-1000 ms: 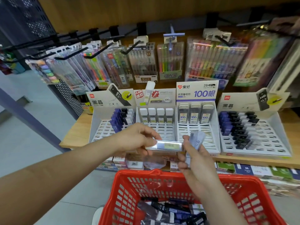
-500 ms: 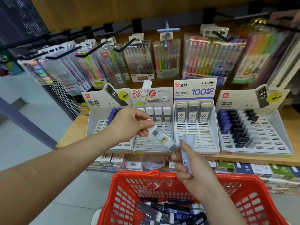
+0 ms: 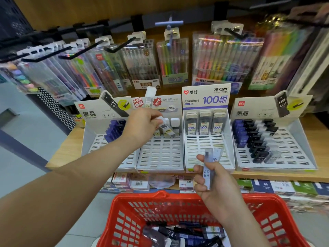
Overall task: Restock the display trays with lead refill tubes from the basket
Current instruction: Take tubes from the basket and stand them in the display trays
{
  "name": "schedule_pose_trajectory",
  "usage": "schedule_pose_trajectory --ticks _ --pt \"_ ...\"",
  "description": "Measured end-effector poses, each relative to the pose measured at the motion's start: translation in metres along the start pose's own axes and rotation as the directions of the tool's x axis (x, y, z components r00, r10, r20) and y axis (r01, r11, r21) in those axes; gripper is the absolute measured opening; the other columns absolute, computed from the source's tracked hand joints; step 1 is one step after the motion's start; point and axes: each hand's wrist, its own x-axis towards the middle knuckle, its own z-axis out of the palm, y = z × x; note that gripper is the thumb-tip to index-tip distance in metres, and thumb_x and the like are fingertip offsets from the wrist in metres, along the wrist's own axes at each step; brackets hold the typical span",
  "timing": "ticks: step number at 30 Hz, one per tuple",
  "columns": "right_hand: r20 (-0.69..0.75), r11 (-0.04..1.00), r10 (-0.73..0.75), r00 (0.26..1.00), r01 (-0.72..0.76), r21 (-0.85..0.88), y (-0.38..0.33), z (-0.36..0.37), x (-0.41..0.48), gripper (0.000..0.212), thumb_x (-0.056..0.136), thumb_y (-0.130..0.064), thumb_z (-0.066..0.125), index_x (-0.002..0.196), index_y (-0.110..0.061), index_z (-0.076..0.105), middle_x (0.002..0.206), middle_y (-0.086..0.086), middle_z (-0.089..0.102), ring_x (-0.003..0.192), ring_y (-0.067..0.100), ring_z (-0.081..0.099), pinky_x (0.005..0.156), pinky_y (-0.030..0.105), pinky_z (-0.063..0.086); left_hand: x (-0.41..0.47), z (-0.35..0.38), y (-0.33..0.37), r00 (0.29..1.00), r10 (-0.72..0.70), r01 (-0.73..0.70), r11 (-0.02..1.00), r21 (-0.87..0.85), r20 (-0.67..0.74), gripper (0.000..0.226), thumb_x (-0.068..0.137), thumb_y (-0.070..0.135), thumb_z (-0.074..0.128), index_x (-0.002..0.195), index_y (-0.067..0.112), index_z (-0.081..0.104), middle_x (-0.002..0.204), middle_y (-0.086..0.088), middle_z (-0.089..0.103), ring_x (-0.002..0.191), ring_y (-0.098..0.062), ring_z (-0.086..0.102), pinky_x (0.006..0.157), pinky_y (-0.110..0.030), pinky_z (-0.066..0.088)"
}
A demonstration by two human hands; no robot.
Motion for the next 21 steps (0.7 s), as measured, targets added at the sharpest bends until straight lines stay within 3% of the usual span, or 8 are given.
schedule_pose_trajectory --ticks 5,9,14,19,21 --pt "0.015 1.0 0.007 1.0 -0.007 0.001 0.002 -0.002 0.001 0.026 0.098 -0.01 0.043 0.117 -0.009 0.06 0.066 0.006 0.057 0.051 0.013 0.037 0.041 0.021 0.028 0.004 0.0 -0.011 0.999 0.036 -0.036 0.995 0.089 0.001 0.017 0.091 0.015 0.061 0.102 0.013 0.074 0.086 -0.007 0.072 0.083 -0.023 0.065 0.082 -0.036 0.053" --pt "0.028 1.0 0.018 0.999 -0.018 -0.011 0.002 -0.002 0.0 0.028 0.096 -0.01 0.044 0.12 -0.008 0.061 0.069 0.006 0.057 0.052 0.012 0.038 0.042 0.021 0.03 0.002 0.004 -0.017 0.986 0.162 -0.168 0.968 0.186 0.05 0.016 0.091 0.019 0.061 0.101 0.014 0.073 0.087 -0.008 0.071 0.084 -0.028 0.063 0.077 -0.036 0.051" --pt "0.051 1.0 0.016 0.999 -0.017 0.016 0.001 -0.001 -0.001 0.031 0.097 -0.01 0.044 0.119 -0.005 0.063 0.072 0.006 0.052 0.054 0.013 0.041 0.044 0.023 0.034 0.006 0.009 -0.013 0.961 0.246 -0.271 0.927 0.259 0.126 0.019 0.093 0.011 0.057 0.104 0.005 0.07 0.097 -0.016 0.067 0.091 -0.033 0.061 0.083 -0.041 0.05" --pt "0.05 0.999 -0.039 0.998 0.038 0.002 0.0 -0.001 -0.003 0.022 0.096 -0.004 0.051 0.115 0.001 0.064 0.076 0.009 0.051 0.063 0.017 0.05 0.054 0.026 0.05 0.004 0.016 -0.01 0.986 0.147 -0.163 0.957 0.24 0.084 0.026 0.093 0.016 0.059 0.119 0.015 0.063 0.109 -0.011 0.067 0.099 -0.029 0.061 0.087 -0.04 0.05" --pt "0.036 0.998 -0.063 0.997 0.063 -0.001 -0.001 -0.002 -0.004 0.02 0.096 -0.003 0.053 0.112 0.003 0.065 0.075 0.009 0.057 0.064 0.017 0.057 0.059 0.028 0.056 0.002 0.021 -0.01 0.997 0.07 -0.071 0.983 0.171 0.012 0.022 0.09 0.02 0.064 0.111 0.016 0.06 0.103 -0.006 0.068 0.092 -0.024 0.062 0.083 -0.036 0.052"
